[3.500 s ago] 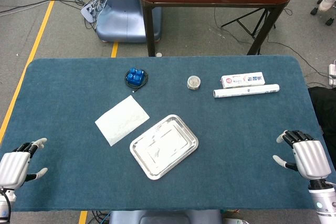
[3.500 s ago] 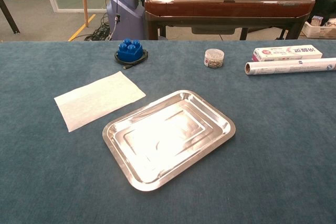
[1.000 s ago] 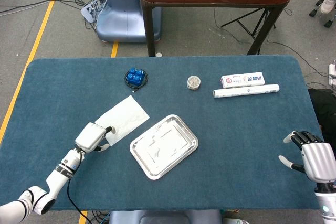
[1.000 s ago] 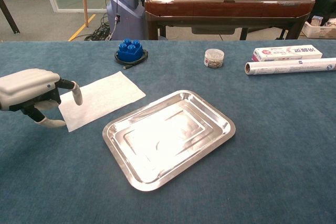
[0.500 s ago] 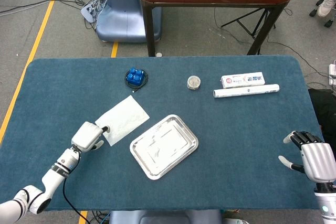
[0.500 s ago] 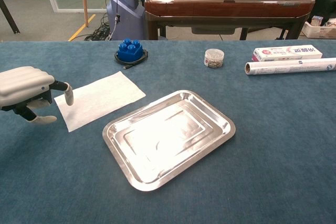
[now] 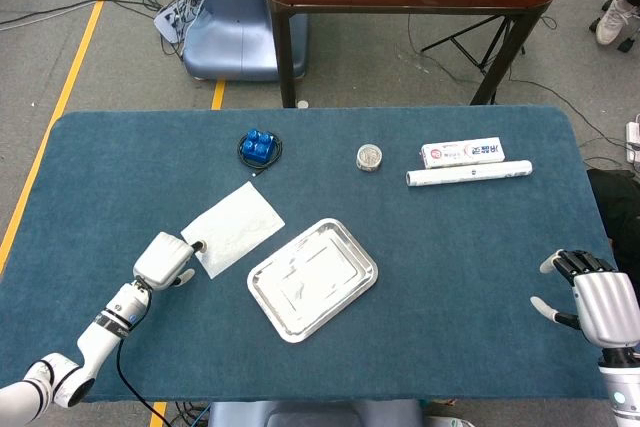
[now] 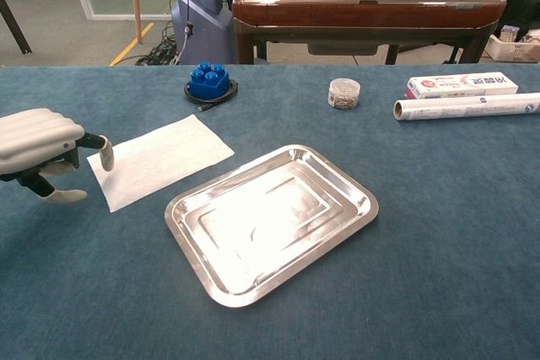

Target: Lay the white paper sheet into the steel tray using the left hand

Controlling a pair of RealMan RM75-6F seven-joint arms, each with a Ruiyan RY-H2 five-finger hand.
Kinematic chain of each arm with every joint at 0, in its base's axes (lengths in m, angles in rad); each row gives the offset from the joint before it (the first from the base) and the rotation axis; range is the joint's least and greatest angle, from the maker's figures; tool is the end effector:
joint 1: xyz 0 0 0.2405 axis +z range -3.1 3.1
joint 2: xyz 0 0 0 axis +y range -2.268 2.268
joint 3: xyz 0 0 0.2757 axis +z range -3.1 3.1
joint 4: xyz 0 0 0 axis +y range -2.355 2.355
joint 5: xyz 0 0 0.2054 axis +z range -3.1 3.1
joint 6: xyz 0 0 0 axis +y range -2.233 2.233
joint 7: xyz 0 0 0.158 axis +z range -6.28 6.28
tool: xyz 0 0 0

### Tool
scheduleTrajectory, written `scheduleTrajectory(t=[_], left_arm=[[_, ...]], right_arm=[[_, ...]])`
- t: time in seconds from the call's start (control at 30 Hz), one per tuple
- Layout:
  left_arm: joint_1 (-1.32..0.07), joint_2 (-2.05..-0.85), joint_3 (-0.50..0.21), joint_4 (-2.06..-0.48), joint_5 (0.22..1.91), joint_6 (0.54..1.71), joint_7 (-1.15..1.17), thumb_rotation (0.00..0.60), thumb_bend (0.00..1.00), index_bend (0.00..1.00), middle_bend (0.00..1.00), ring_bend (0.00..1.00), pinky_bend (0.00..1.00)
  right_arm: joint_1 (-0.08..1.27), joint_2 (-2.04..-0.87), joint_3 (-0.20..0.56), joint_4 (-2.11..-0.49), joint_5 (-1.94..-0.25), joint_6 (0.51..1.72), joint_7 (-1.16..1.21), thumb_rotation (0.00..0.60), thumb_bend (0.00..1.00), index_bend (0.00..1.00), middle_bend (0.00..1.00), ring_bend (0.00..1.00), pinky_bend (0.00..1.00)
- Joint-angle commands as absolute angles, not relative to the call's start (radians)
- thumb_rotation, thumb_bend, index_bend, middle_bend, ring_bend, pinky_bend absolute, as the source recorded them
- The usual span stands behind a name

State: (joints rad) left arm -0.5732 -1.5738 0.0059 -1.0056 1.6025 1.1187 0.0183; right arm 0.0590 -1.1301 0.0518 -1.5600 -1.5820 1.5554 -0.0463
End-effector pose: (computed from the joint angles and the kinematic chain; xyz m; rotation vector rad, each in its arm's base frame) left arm -0.2750 0.3450 0.0043 -1.9783 -0.6024 -0.8182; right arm -0.3243 -0.1880 0.1780 1.4227 -0.7660 0.9085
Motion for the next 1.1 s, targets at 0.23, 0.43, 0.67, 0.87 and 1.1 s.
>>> scheduleTrajectory(t=[0.23,0.43,0.67,0.87,1.1], left_arm=[[-0.576,-1.602,0.009,-0.961,1.601,1.128,0.004,0.600,0.22,0.39,1.00,1.00,1.00],[-0.578,-1.623,0.006,-0.927,1.595,1.129,0.000,0.600,0.22,0.39,1.00,1.00,1.00],[-0.576,-1.649,0.012,-0.885,1.599,1.143,-0.023,0.600,0.22,0.39,1.00,1.00,1.00],[-0.568,-1.680,0.024,-0.829,1.613,1.169,-0.051,0.600,0.22,0.40,1.00,1.00,1.00],[-0.569,-1.709,0.029,-0.777,1.621,1.187,-0.074,0.600,0.22,0.40,1.00,1.00,1.00]], right_arm=[[0.059,-1.129,0.051,-1.560,-1.582,1.554,-0.046,0.600,0.10,0.47,0.43,0.34,0.47],[0.058,-1.130,0.050,-1.560,-1.583,1.554,-0.045,0.600,0.10,0.47,0.43,0.34,0.47],[0.057,-1.130,0.050,-1.560,-1.583,1.555,-0.044,0.600,0.10,0.47,0.43,0.34,0.47],[0.057,-1.130,0.051,-1.560,-1.582,1.555,-0.043,0.600,0.10,0.47,0.43,0.34,0.47],[0.056,-1.129,0.052,-1.561,-1.581,1.558,-0.040,0.600,0.10,0.47,0.43,0.34,0.47]])
